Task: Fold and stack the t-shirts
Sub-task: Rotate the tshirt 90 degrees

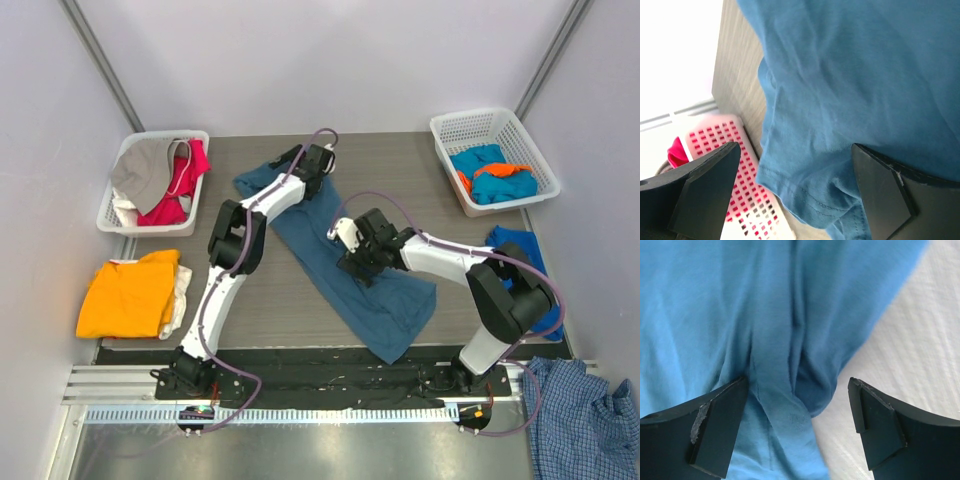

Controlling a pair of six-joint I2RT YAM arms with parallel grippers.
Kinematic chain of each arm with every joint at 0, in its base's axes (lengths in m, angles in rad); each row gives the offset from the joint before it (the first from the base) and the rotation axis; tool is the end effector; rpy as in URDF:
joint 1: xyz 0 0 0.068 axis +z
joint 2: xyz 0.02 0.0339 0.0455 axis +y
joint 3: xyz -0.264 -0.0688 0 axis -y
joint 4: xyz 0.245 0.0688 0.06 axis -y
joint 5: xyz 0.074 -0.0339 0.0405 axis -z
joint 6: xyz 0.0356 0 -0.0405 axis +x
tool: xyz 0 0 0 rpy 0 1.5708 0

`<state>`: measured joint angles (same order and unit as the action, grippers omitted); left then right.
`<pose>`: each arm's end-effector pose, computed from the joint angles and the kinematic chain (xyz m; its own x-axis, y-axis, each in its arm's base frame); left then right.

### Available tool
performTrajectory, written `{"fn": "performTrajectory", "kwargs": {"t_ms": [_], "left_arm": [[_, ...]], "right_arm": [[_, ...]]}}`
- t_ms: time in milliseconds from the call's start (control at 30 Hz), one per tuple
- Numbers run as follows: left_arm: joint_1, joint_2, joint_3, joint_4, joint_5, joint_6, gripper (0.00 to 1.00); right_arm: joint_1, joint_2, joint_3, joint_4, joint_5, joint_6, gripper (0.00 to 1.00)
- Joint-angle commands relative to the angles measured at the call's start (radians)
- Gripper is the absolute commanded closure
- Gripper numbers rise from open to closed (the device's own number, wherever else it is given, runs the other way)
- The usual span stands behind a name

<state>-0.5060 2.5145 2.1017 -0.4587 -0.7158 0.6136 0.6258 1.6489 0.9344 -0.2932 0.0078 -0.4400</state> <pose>0.4899 -0.2448 0.1479 -0.5494 0.8012 -0.2371 0.3824 0.4934 0.7812 0.2624 0.1893 0.1688 -0.3720 -0.7944 -0.4802 -0.8188 0.5245 -0.2333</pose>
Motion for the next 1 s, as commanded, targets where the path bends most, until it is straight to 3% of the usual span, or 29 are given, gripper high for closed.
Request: {"fn": "performTrajectory", "kwargs": {"t_ms": [0,467,733,967], "left_arm": [[-0.020,0.098,0.069,-0.005,0.085,-0.011,0.00],[-0.029,0.233,0.211,0.124,0.018,0.075,0.00],[-0.031,0.314,0.273,0.328,-0.004,0.270,0.00],[-0.014,0.368,0.311,0.454,0.070,0.371,0.00]], "right_arm": [[0.067,-0.049,-0.002,-0.127,-0.034,0.044,0.08],[0.157,0.014,0.127,-0.127,-0.034,0.076,0.08],[0.157,0.137,0.222,-0.093,-0.020,0.049,0.08],[0.155,0.222,0.268,-0.080,-0.012,0.032,0.08]]}}
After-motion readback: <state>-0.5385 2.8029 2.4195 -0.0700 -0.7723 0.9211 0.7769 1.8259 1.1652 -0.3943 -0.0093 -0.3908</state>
